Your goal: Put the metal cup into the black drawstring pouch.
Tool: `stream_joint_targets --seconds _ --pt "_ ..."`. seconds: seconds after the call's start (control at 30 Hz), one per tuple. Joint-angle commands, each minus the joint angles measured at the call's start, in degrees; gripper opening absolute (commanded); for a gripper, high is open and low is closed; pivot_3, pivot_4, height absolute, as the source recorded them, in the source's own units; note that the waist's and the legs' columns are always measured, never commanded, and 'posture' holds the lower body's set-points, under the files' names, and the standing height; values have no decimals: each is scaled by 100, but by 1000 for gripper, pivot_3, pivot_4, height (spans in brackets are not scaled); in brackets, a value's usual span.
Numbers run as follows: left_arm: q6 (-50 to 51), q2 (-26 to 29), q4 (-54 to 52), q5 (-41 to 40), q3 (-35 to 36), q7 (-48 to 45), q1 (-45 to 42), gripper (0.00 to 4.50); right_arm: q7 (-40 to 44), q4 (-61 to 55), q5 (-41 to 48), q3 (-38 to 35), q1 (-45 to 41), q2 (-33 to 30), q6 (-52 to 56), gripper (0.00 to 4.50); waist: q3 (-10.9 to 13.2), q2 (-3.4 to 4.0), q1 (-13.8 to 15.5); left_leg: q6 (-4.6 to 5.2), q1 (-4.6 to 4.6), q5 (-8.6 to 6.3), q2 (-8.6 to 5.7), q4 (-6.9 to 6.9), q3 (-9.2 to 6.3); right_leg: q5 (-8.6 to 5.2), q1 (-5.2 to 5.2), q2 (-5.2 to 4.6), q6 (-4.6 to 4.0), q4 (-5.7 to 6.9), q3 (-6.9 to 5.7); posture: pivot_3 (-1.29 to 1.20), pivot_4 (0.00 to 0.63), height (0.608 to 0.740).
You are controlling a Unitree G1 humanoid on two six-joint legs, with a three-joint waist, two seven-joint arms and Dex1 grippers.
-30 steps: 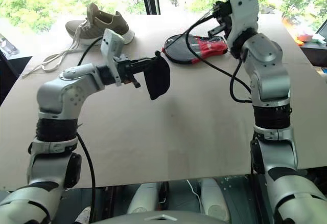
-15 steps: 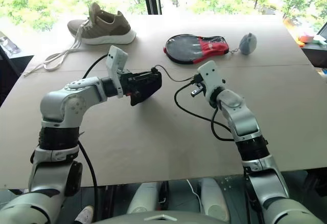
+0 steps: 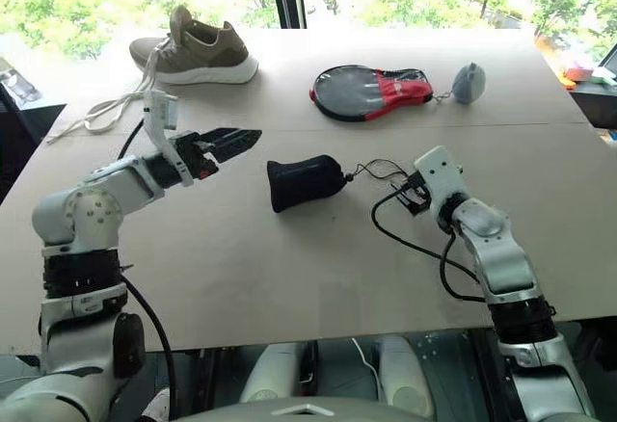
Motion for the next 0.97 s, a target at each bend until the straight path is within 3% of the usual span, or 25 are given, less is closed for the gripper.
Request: stream_joint_targets --seconds 0.03,0.27,0.5,0.77,0.97 --pt "-433 -79 -733 -5 148 119 446 4500 582 -482 487 -497 578 -366 -105 4465 0 -1 2 0 0 0 1 0 0 0 1 0 0 0 -1 0 150 740" --pt "-754 -71 -2327 -276 337 14 2061 4500 1298 -1175 1331 -1063 1732 -700 -122 4465 -2 2 -33 9 14 -5 10 -1 3 0 8 2 0 8 5 0 150 740" --pt "-927 242 -2971 -507 1065 -399 3980 4500 1708 -1246 1672 -1639 2464 -872 -431 4465 -3 1 0 27 48 -17 12 -5 2 -2 37 0 -2 3 4 0 150 740" --pt "-1566 -71 -3322 -354 997 -441 5025 4500 1440 -961 1494 -1893 2362 -834 -742 4465 -8 -5 3 30 109 -17 14 -5 7 -15 95 -8 -25 -3 7 0 150 740" --pt "-1647 -5 -3360 -431 1012 -386 5103 4500 1398 -864 1465 -1933 2295 -894 -742 4465 -10 0 11 31 106 -17 14 -5 2 -15 95 -5 -27 -3 4 0 150 740"
